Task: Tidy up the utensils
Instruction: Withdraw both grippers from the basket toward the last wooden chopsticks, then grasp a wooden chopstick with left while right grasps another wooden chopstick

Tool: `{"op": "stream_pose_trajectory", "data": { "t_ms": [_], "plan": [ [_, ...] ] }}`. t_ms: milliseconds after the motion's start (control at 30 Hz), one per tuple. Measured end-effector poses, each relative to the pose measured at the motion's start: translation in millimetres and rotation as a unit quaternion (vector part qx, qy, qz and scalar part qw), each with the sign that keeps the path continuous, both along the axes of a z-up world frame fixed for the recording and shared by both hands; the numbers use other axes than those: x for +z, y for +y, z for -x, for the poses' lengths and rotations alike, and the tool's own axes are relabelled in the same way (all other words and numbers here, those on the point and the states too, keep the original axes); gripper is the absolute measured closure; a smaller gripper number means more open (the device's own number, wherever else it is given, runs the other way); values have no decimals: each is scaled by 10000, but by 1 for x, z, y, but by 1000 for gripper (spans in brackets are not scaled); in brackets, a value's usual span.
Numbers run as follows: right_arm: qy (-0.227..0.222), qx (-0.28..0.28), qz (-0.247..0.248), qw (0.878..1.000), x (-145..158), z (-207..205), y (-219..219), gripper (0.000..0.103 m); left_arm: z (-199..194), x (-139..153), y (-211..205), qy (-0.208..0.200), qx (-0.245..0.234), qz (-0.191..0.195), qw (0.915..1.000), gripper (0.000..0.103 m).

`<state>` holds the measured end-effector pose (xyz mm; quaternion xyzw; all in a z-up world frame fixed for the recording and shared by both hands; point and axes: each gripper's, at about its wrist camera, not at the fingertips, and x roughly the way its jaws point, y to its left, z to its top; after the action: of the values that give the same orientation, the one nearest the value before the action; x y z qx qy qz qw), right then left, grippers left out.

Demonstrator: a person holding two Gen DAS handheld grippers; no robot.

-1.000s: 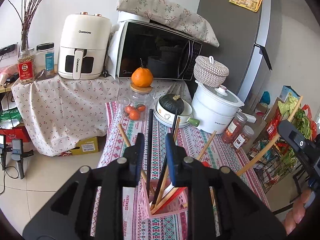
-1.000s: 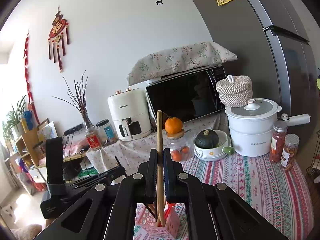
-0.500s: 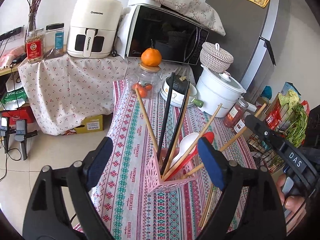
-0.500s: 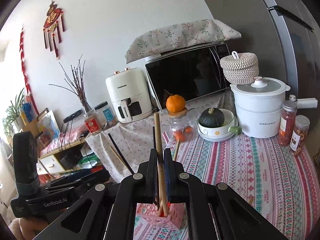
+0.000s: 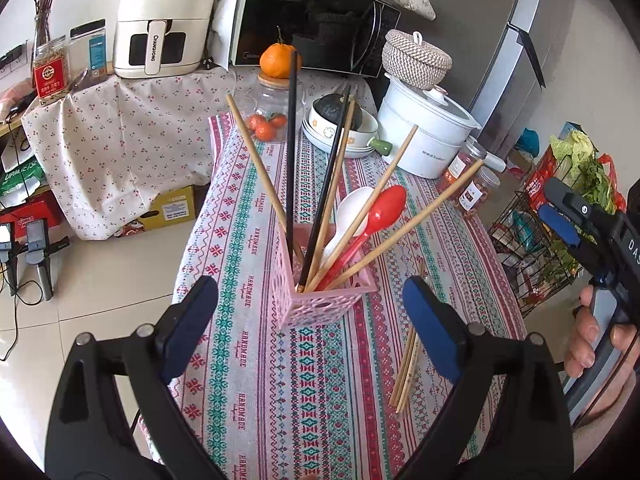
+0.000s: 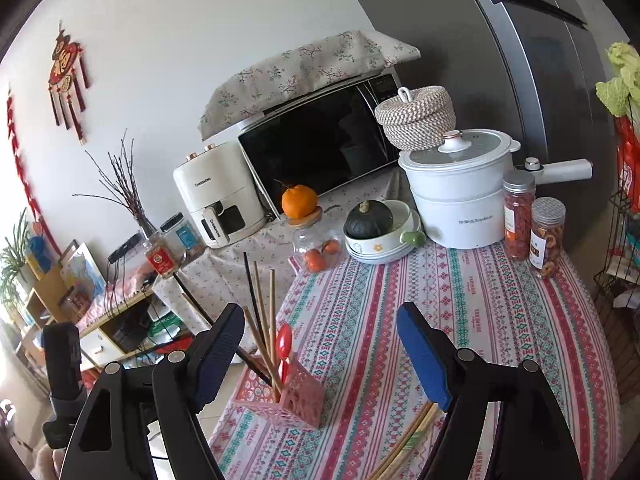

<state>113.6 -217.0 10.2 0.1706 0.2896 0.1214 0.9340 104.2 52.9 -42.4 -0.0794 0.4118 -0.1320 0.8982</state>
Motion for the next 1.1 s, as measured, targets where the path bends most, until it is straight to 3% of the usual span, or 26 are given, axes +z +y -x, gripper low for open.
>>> {"op": "stream_pose_trajectory", "data": {
  "t_ms": [333,567,767,800,867,900,933,1100],
  "plan": [
    [1226,-507,461,9901,-32,10,-59,15,15,-22,-60,303,-732,-446,9959,9],
    [2152,-704,620,9721,-66,4,-85,14,19,-41,-113,707,-1283,-863,9854,9],
    [2548,-890,594,9611,-84,-5,-103,14,-1,-61,-151,781,-1522,-1281,9769,9],
    [2624,-919,584,9588,-87,-7,-105,14,-6,-64,-156,807,-1544,-1296,9761,14],
    [2798,-936,513,9541,-95,-10,-110,14,-16,-74,-166,957,-1604,-1301,9738,38],
    [2874,-921,477,9522,-98,-12,-111,14,-23,-80,-171,1086,-1626,-1268,9725,62],
    [2923,-903,461,9509,-100,-14,-112,14,-31,-86,-175,1227,-1624,-1187,9718,78],
    [2960,-840,602,9496,-102,-19,-116,14,-63,-110,-189,1709,-1405,-817,9718,92]
  ]
}}
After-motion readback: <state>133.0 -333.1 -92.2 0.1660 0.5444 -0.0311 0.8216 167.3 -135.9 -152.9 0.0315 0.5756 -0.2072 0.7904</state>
